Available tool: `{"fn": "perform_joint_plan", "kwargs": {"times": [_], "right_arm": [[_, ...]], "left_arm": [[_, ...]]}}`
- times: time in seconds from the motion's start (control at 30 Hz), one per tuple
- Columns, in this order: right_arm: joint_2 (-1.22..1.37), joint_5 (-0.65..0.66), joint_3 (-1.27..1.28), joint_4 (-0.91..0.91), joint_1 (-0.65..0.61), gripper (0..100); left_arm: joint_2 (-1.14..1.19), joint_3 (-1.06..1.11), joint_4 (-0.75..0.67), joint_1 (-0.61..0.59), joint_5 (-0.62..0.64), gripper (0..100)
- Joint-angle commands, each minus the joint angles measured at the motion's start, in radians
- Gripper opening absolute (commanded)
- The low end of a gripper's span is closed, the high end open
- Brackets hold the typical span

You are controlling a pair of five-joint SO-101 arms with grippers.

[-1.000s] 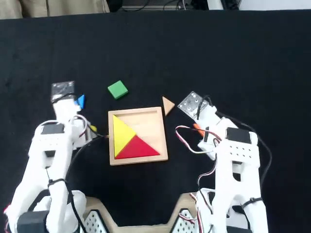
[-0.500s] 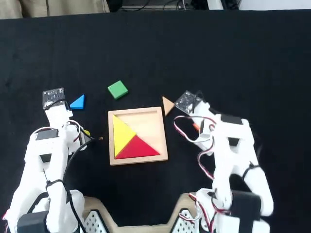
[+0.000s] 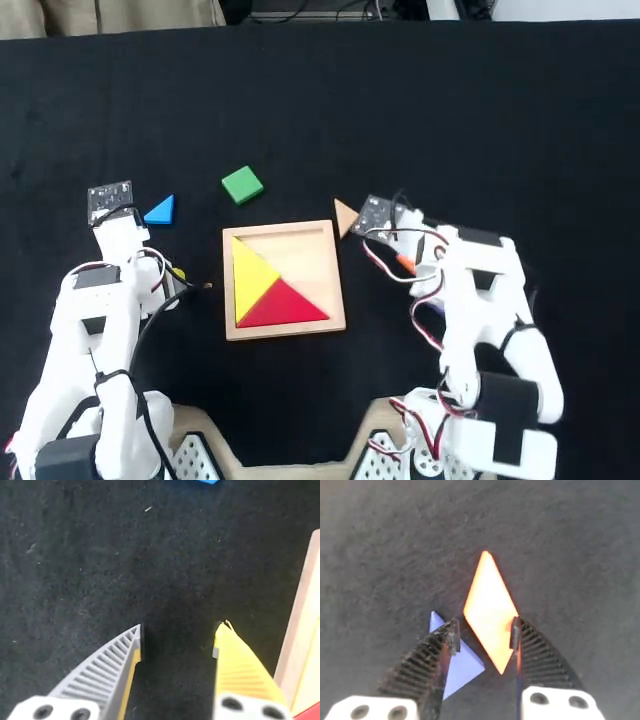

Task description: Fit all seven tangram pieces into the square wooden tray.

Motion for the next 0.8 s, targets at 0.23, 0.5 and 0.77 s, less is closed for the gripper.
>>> {"fn": "perform_joint_plan", "kwargs": {"times": [0.23, 0.5, 0.77], "right_arm": [[0.093, 0.06, -0.111, -0.058, 0.014, 17.6], [0.12, 0.058, -0.16, -0.051, 0.003, 1.5], [0.117, 0.057, -0.165, -0.049, -0.002, 1.1]], "left_arm": [[-0.017, -0.007, -0.015, -0.007, 0.009, 23], [-0.017, -0.005, -0.015, -0.007, 0.009, 23], [-0.017, -0.005, -0.015, -0.005, 0.009, 23]]}}
